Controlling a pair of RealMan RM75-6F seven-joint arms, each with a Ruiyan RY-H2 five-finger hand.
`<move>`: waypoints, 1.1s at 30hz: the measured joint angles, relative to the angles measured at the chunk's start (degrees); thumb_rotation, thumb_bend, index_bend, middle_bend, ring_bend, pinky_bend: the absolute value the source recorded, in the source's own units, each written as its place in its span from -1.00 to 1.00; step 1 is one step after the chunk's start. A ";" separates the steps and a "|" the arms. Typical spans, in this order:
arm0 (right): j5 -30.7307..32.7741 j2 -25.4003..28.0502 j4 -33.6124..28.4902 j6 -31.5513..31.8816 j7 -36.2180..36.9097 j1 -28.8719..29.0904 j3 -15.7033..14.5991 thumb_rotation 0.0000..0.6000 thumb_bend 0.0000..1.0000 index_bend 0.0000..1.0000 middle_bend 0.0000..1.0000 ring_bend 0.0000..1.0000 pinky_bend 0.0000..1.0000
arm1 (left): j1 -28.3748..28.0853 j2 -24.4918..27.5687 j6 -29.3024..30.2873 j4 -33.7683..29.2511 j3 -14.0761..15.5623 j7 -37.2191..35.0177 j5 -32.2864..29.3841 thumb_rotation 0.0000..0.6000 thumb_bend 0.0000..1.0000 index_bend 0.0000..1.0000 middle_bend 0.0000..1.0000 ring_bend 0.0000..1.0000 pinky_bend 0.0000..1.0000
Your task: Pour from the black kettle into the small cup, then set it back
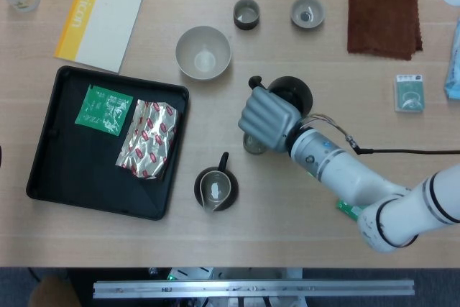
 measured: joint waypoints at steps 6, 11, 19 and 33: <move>0.53 -0.46 0.05 0.62 -0.99 0.09 0.25 0.56 0.18 0.70 0.64 0.64 -0.52 | -0.01 -0.02 0.00 0.19 -0.05 -0.08 -0.05 1.00 -0.14 -0.69 -0.52 -0.62 -0.66; 0.61 -0.85 0.25 0.90 -1.36 -0.09 0.45 0.56 0.17 0.70 0.64 0.64 -0.52 | 0.05 -0.06 0.05 0.37 -0.07 -0.23 -0.10 1.00 -0.14 -0.69 -0.52 -0.62 -0.66; -0.02 -1.09 0.36 0.87 0.72 -1.46 0.92 0.56 0.16 0.70 0.64 0.64 -0.52 | 0.24 -0.07 0.07 0.51 -0.02 -0.46 -0.41 1.00 -0.14 -0.69 -0.52 -0.62 -0.66; -4.54 1.42 -0.24 -0.61 13.14 -7.26 3.11 0.56 0.13 0.70 0.61 0.61 -0.52 | 0.23 0.12 -0.13 0.11 -0.11 -0.07 -0.73 1.00 -0.14 -0.69 -0.52 -0.62 -0.66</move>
